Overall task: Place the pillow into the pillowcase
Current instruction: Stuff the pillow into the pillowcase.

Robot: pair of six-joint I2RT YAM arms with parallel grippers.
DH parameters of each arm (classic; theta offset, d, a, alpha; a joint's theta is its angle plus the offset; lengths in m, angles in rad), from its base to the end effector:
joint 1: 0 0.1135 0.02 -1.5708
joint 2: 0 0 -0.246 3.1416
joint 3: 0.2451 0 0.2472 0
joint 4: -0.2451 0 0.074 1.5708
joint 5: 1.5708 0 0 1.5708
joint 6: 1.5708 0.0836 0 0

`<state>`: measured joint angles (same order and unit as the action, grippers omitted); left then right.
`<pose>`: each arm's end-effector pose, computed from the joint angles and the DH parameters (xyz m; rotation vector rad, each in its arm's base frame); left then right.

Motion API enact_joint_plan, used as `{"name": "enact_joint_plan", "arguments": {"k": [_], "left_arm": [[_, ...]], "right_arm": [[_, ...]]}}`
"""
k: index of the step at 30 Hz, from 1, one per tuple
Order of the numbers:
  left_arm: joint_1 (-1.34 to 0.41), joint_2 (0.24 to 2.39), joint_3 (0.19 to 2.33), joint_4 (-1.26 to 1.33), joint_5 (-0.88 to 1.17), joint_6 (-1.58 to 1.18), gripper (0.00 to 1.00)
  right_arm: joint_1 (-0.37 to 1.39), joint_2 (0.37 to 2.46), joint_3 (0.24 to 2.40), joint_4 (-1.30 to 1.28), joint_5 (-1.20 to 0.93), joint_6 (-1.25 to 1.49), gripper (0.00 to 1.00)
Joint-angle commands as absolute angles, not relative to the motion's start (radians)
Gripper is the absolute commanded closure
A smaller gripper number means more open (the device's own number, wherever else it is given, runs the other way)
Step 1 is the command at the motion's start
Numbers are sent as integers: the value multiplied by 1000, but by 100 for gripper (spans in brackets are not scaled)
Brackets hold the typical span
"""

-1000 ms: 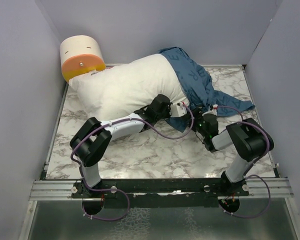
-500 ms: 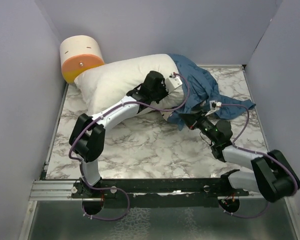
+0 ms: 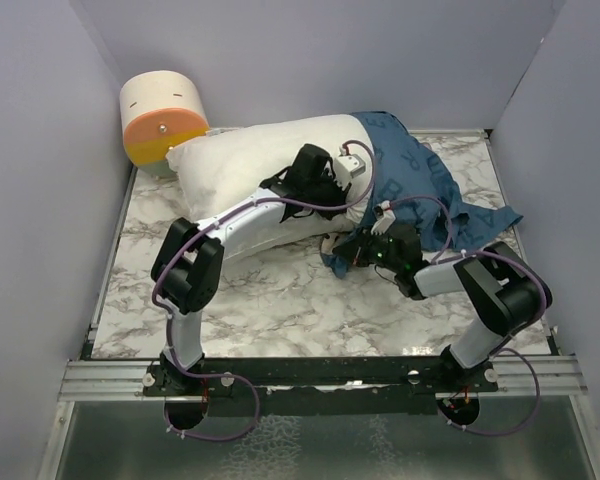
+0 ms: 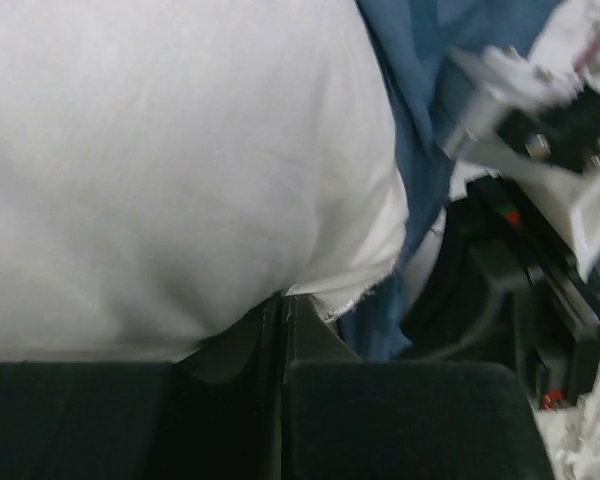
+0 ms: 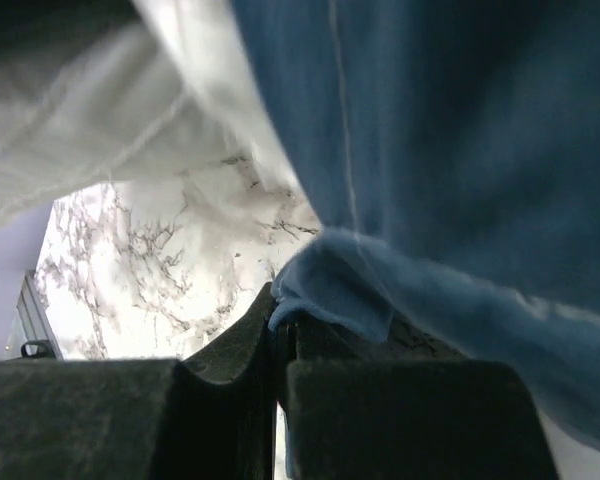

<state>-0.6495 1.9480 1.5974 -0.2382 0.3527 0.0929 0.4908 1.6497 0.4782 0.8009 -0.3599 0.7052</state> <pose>0.3674 -0.3152 0.2315 0.9899 1.9673 -0.6977 0.2770 0.1814 0.1060 -0.0348 2.0930 1.1126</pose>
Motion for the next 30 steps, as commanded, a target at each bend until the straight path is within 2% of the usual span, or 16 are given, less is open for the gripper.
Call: {"name": "enact_joint_plan", "arguments": {"k": [1,6,11,16,20,23,25,29,30], "left_arm": [[-644,1806,1483,-105,508,34,100],[-644,1722,1465,-100,560,17,100],[-643,1761,1522,-120,549,18,100],[-634,1823,1538,-72,590,-42,100],[-634,1844,1522,-19,627,-89,100],[-635,1836,1501,-34,631,-88,100],[-631,1805,1474,-59,607,-72,91],[-625,1677,1408,-129,489,-49,54],[-622,1635,1395,-150,475,-55,49]], "right_arm": [[462,1582,508,768,-400,703,99],[457,1336,751,525,-357,550,99],[457,1230,928,429,-469,505,99],[458,1236,810,435,-557,546,99],[459,1369,642,453,-603,568,99],[450,1416,529,509,-538,592,99],[433,1414,499,513,-520,586,99],[409,1371,509,461,-478,557,98],[407,1361,513,455,-468,551,98]]}}
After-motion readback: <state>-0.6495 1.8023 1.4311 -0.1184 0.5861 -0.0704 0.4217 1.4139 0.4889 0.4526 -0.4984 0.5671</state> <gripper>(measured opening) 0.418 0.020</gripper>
